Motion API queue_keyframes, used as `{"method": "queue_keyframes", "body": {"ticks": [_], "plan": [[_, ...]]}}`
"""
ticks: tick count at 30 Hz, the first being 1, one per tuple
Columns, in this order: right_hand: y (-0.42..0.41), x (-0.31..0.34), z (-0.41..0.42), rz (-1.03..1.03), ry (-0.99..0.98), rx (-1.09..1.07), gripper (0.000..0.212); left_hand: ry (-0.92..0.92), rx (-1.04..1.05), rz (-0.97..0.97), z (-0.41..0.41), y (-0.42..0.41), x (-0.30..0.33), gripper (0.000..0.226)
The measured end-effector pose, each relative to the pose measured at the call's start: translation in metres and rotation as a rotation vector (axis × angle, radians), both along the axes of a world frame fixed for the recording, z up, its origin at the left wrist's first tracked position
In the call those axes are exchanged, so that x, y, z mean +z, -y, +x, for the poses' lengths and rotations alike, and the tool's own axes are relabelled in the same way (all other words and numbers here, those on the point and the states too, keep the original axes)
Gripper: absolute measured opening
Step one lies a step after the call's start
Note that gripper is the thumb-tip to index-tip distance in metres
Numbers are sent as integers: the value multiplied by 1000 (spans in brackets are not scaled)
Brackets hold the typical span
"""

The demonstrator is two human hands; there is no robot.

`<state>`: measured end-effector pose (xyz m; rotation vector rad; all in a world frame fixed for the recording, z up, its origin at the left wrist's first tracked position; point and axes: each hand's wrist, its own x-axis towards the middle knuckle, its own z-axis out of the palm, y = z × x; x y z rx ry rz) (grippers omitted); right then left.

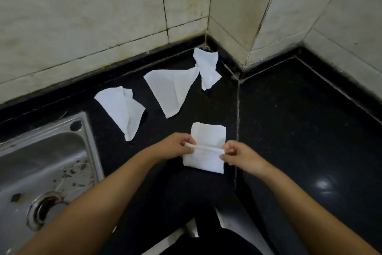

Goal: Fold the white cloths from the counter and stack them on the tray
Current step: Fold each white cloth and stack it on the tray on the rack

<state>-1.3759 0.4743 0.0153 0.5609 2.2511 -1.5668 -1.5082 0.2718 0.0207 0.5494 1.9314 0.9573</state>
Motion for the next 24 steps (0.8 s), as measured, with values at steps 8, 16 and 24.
{"method": "queue_keyframes", "body": {"ticks": [8,16,24], "plan": [[-23,-13,-64,209,105,-280,13,-325,54,-163,-45,-66,-16,7],[-13,-16,-69,541,165,-159,20,-561,41,-252,-36,-72,-34,28],[-8,-4,-31,287,201,-218,34,-363,355,-225,-2,-25,-34,24]]}}
